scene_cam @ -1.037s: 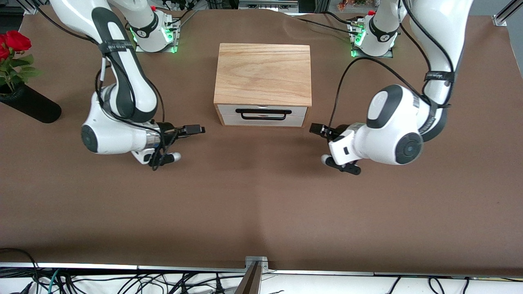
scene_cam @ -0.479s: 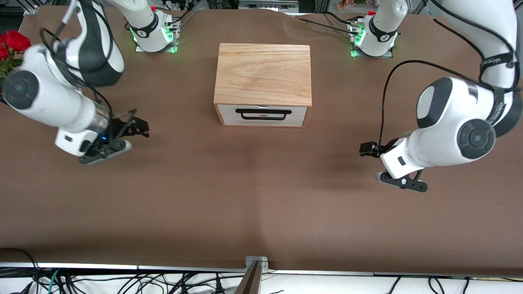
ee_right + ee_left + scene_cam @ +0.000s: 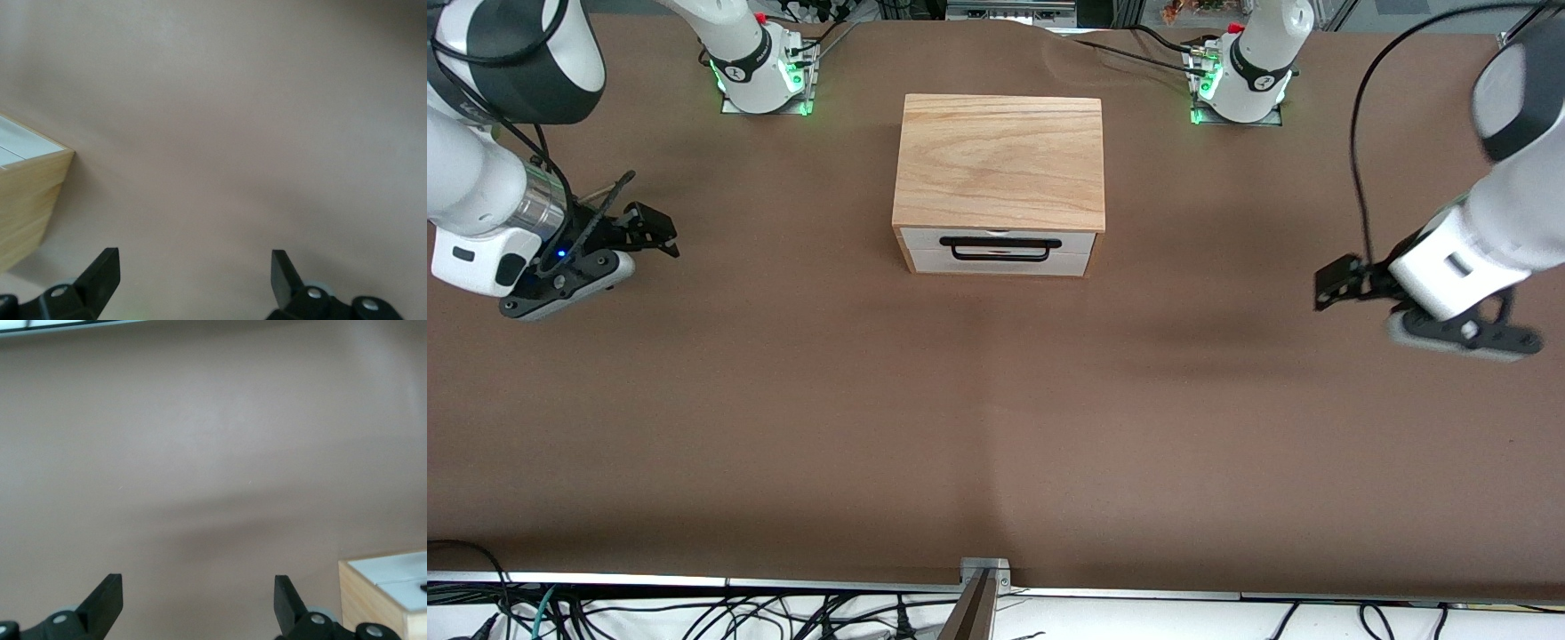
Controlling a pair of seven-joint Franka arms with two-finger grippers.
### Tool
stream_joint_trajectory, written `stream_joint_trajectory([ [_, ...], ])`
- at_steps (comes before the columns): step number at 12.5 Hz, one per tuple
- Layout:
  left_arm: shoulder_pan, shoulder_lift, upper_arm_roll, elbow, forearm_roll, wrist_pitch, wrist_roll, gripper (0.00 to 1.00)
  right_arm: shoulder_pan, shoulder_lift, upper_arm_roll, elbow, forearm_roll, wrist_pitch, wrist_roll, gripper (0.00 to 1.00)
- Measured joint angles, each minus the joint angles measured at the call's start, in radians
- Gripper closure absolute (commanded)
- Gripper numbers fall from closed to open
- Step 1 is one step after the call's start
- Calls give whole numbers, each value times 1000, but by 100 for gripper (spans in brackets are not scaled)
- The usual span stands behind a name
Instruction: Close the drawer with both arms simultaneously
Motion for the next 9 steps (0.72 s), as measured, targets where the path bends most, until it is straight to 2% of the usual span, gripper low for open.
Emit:
stream_joint_trajectory([
  [3,2,-138,23,-171,0,20,-5,0,3,-27,3,41,-2,-65,118,0],
  [5,2,-170,44,-220,0,30,-17,0,-20,-69,7,44,-14,-84,130,0],
  [6,1,-174,54,-228,0,32,-19,0,-65,-83,32,44,-19,-87,130,0],
  [9,1,-174,68,-230,0,31,-19,0,-239,-98,173,43,-24,-93,130,0],
])
